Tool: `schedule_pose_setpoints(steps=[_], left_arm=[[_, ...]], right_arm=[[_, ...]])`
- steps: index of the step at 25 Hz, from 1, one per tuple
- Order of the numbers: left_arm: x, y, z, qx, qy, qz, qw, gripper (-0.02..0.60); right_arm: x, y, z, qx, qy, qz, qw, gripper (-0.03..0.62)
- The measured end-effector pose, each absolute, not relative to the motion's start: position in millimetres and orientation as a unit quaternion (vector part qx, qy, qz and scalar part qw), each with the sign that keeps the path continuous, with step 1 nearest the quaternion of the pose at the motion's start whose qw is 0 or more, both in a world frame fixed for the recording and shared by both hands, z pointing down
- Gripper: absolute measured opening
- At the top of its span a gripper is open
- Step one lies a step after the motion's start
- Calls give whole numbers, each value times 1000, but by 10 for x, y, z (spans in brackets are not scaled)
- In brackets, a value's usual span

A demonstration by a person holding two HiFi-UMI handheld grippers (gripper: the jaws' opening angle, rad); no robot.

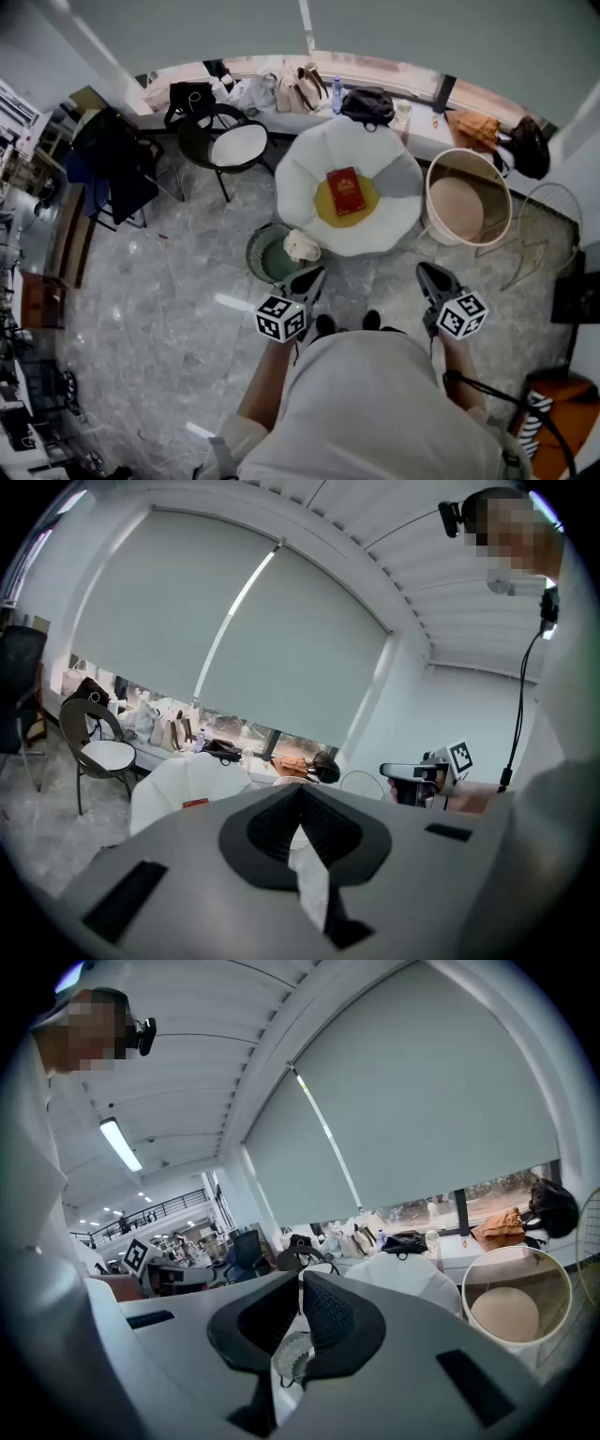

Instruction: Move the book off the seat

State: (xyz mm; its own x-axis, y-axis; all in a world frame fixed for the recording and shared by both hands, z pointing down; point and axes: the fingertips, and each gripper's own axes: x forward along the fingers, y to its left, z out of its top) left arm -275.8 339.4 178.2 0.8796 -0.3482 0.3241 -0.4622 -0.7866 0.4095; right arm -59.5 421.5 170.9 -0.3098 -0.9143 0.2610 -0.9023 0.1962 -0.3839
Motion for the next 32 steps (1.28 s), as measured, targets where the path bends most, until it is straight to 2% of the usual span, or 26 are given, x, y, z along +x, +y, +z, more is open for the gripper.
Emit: schedule_pose_setpoints(steps=[22, 32], left_arm=[[-2578, 3476, 1871, 930, -228, 128, 257, 2], [-2317, 3624, 1889, 924, -256, 111, 260, 2]], right_arm=[[-437, 4237, 1741, -568, 784, -250, 0, 44], [-84, 4357, 1814, -544, 804, -240, -21, 46]])
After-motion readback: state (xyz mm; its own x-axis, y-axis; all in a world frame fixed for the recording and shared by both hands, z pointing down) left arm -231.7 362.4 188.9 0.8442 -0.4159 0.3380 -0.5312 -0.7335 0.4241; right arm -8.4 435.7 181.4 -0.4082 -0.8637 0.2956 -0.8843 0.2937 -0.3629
